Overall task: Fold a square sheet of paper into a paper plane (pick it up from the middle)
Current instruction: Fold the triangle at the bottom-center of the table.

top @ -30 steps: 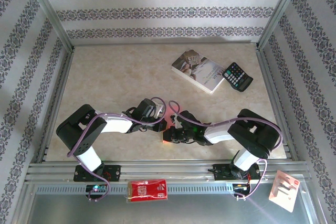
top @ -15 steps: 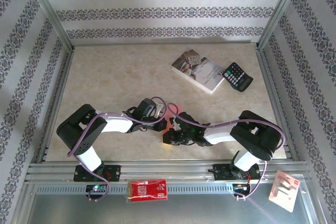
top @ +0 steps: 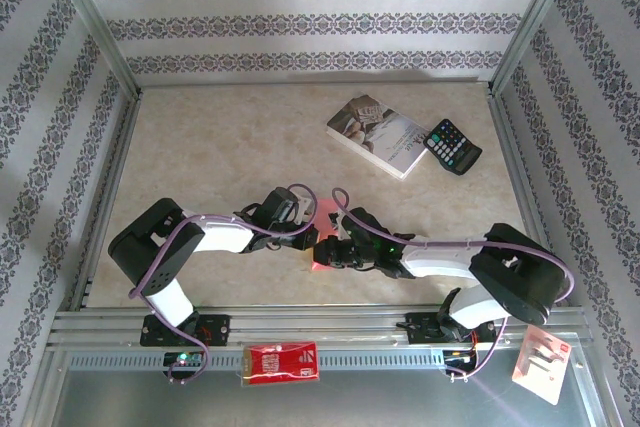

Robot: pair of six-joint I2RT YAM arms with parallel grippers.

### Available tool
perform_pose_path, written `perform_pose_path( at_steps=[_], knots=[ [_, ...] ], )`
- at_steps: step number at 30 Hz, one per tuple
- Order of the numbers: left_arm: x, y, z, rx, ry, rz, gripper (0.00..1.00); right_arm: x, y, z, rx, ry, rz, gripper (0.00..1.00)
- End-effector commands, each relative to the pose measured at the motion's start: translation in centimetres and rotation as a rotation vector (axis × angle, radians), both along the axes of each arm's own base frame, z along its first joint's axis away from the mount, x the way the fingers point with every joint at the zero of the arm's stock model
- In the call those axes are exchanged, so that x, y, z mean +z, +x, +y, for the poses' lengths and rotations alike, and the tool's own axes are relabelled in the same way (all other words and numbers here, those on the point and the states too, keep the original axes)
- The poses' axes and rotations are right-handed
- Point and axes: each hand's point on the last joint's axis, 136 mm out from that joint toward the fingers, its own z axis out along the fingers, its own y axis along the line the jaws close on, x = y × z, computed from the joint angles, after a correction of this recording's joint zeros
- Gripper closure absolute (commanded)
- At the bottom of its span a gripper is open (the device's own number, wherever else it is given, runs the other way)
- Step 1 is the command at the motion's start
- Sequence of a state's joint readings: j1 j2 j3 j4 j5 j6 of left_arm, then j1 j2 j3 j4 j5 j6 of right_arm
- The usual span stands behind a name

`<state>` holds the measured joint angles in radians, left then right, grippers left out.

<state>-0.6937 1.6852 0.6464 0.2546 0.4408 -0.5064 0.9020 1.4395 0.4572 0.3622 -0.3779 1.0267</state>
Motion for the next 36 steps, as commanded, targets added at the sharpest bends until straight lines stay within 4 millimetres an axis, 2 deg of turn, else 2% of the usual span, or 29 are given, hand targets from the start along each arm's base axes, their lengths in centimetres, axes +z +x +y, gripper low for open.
perform_pose_path(
  at_steps=[1,5,15,26,31,36],
  knots=[
    [-5.4,-2.1,3.9,0.063,0.210,0.122,1.00,-1.1,0.7,-0.2,-0.027,-0.033,0.016,0.91],
    [-5.4,-2.2,3.9,0.061,0.214,0.124,1.00,-1.7,0.7,0.2,-0.014,-0.043,0.035,0.92],
    [-4.7,-2.0,3.4,0.056,0.187,0.124,1.00,-3.7,0.6,-0.2,-0.024,-0.088,0.080,0.93],
    [-4.5,-2.0,3.6,0.058,0.196,0.120,1.00,-6.5,-1.1,-2.5,-0.061,-0.221,0.193,0.96],
    [-4.7,-1.9,3.8,0.067,0.213,0.123,1.00,-6.8,-2.3,-3.1,-0.052,-0.279,0.223,0.97],
    [-5.1,-1.9,4.0,0.071,0.226,0.129,1.00,-6.4,-2.9,-2.5,-0.023,-0.275,0.226,0.98]
  ],
)
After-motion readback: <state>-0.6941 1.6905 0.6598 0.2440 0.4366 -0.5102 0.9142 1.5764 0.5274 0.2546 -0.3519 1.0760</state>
